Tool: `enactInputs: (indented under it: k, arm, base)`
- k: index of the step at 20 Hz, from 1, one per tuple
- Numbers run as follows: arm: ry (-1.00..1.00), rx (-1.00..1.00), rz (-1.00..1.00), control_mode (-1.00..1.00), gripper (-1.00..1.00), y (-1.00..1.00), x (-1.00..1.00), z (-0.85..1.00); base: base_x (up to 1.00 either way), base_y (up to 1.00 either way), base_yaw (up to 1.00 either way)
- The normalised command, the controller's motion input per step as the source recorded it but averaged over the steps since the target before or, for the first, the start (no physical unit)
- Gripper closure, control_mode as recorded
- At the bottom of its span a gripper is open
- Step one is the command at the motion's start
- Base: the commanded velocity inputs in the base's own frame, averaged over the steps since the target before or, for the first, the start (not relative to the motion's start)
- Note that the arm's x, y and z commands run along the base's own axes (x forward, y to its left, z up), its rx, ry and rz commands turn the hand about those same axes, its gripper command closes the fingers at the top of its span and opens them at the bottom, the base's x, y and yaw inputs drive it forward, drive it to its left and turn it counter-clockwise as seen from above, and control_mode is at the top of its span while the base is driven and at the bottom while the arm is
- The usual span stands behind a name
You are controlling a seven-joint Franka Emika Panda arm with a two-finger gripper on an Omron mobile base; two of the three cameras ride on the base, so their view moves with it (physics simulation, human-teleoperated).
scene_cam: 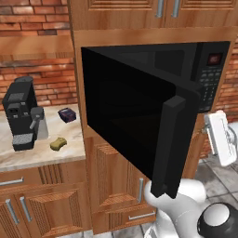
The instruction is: Place the sponge inside the microwave to prepare for sanitizing.
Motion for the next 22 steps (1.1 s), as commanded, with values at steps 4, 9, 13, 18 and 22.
enactInputs:
  k: [4, 9, 13, 18, 22]
  arm:
    - [0.14, 0.18, 0.0, -1.0, -1.0, 0.7, 0.38, 0.0]
    - [0.04, 0.03, 0.02, -1.0, -1.0, 0.72, 0.21, 0.12]
    - [0.0, -0.13, 0.09, -1.0, -1.0, 0.51, 0.08, 0.29]
    - [0.01, -0.11, 0.08, -1.0, -1.0, 0.61, 0.0, 0.06]
    - [0.05, -0.04, 0.06, -1.0, -1.0, 0.73, 0.0, 0.0]
  base:
    - [0.0, 0.0, 0.0]
    - [0.0, 0.0, 0.0]
    - [0.0, 0.0, 0.0]
    - [0.0, 0.0, 0.0]
    - [0.0, 0.0, 0.0]
